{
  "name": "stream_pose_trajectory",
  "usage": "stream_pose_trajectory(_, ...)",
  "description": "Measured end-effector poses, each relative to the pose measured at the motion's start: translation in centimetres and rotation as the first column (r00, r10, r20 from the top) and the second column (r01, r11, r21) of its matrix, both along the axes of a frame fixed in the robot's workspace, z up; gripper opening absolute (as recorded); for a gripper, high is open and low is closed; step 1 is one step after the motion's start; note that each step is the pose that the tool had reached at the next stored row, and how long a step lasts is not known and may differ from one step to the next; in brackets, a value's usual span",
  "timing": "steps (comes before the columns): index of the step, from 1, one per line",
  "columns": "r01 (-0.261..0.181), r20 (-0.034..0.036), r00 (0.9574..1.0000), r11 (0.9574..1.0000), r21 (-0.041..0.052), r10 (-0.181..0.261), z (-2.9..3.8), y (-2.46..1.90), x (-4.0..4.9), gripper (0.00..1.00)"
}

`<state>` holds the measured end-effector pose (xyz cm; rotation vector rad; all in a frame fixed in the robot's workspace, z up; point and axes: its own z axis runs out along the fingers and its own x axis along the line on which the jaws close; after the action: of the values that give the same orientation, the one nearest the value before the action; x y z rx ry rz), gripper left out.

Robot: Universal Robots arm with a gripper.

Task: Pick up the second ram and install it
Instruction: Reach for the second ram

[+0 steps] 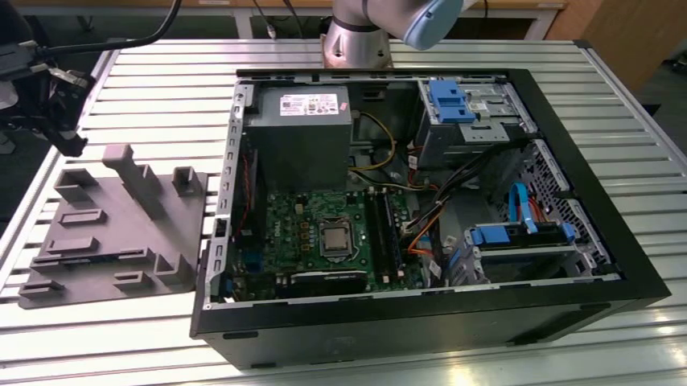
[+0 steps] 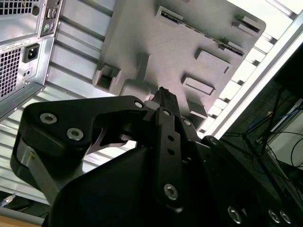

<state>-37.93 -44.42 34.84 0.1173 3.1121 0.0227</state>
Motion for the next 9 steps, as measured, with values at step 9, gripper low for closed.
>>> stream_pose_trajectory(9,0.0,0.0,1.0,1.0,-0.0004,0.0,-0.22,-0.14,-0.05,0.11)
